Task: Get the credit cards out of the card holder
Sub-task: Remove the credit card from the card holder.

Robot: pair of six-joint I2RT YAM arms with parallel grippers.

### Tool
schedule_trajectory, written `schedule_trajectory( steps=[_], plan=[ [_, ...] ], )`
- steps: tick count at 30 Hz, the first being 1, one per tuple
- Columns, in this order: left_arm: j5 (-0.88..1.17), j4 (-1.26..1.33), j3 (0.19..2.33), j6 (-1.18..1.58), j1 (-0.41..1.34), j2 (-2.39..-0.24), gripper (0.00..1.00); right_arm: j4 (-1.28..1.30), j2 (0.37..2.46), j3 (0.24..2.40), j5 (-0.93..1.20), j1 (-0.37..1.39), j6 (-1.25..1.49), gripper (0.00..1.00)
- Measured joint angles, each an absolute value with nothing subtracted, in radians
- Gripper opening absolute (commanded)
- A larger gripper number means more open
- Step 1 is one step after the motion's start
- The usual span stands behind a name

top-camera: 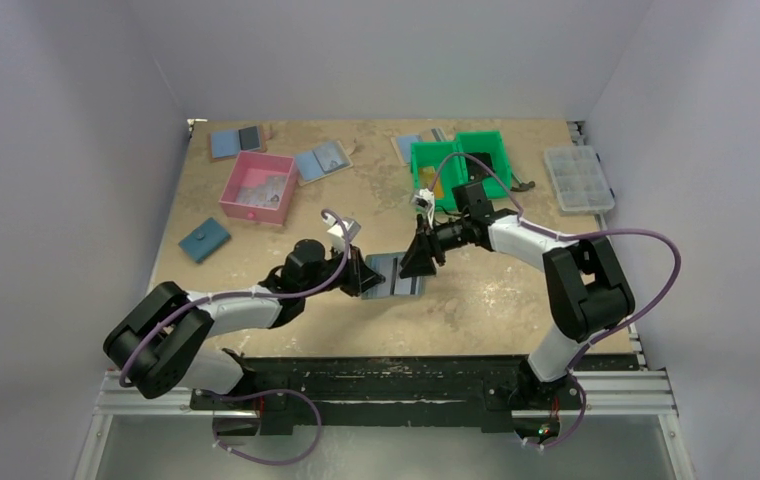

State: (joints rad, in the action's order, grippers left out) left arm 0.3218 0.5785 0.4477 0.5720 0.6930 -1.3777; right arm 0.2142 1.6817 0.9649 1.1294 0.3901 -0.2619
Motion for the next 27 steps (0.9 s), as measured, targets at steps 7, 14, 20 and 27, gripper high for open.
schedule_trajectory(
  steps=[7, 14, 20, 27],
  plan=[
    [0.378, 0.701, 0.387, 0.648, 0.681, -1.378, 0.00, 0.211, 1.682, 0.965, 1.172, 0.377, -0.253, 0.56],
    [0.397, 0.791, 0.347, 0.689, 0.681, -1.370, 0.00, 0.183, 1.682, 0.965, 1.216, 0.369, -0.200, 0.56],
    [0.400, 0.808, 0.335, 0.696, 0.681, -1.341, 0.00, 0.142, 1.682, 0.964, 1.241, 0.365, -0.154, 0.56],
    [0.393, 0.821, 0.321, 0.696, 0.681, -1.308, 0.00, 0.121, 1.682, 0.961, 1.251, 0.365, -0.124, 0.56]
  ],
)
